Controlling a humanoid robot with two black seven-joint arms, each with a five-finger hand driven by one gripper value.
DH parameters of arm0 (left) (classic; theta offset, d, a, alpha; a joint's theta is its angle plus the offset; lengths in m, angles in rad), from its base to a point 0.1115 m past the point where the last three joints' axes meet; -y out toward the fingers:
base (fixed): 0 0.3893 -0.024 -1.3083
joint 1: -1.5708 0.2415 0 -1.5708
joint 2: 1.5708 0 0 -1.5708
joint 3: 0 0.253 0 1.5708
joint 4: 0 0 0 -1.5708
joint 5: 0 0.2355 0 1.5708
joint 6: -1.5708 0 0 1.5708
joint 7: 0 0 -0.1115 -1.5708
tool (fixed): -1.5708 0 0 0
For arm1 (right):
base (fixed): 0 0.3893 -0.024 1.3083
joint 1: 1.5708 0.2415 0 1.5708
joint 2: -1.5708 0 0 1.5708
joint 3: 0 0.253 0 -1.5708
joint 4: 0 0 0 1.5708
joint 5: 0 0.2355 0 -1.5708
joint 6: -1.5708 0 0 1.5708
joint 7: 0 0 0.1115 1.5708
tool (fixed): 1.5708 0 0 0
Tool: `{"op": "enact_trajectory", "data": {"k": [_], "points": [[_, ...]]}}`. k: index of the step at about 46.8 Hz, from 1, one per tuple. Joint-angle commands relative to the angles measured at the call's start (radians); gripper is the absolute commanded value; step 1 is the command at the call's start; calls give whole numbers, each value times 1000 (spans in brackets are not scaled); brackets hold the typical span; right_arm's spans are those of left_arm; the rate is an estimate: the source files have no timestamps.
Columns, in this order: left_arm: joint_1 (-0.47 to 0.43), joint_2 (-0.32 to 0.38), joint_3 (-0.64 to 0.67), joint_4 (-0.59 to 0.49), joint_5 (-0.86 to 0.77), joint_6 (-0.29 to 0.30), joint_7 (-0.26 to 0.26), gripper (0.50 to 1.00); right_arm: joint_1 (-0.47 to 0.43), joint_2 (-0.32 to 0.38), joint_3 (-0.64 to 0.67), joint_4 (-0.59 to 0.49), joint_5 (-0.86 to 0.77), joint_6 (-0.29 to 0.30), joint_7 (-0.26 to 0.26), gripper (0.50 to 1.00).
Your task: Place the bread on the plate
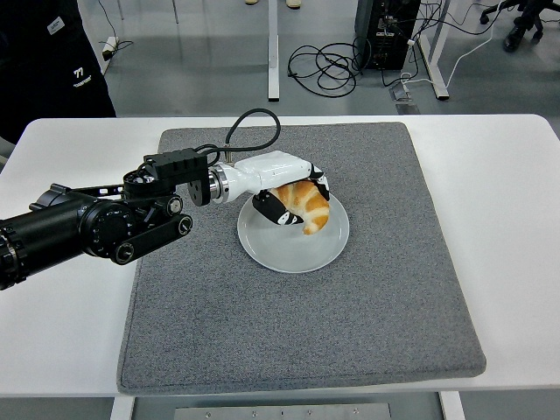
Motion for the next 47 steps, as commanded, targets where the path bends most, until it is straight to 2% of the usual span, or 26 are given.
{"op": "enact_trajectory", "data": {"k": [1, 47], "points": [[12, 0, 0, 0, -1, 2, 0, 500, -2, 0, 0, 0, 0, 0, 0, 1000], [88, 17, 0, 0, -65, 13, -3, 500, -2, 0, 0, 0, 0, 0, 0, 1000]]}}
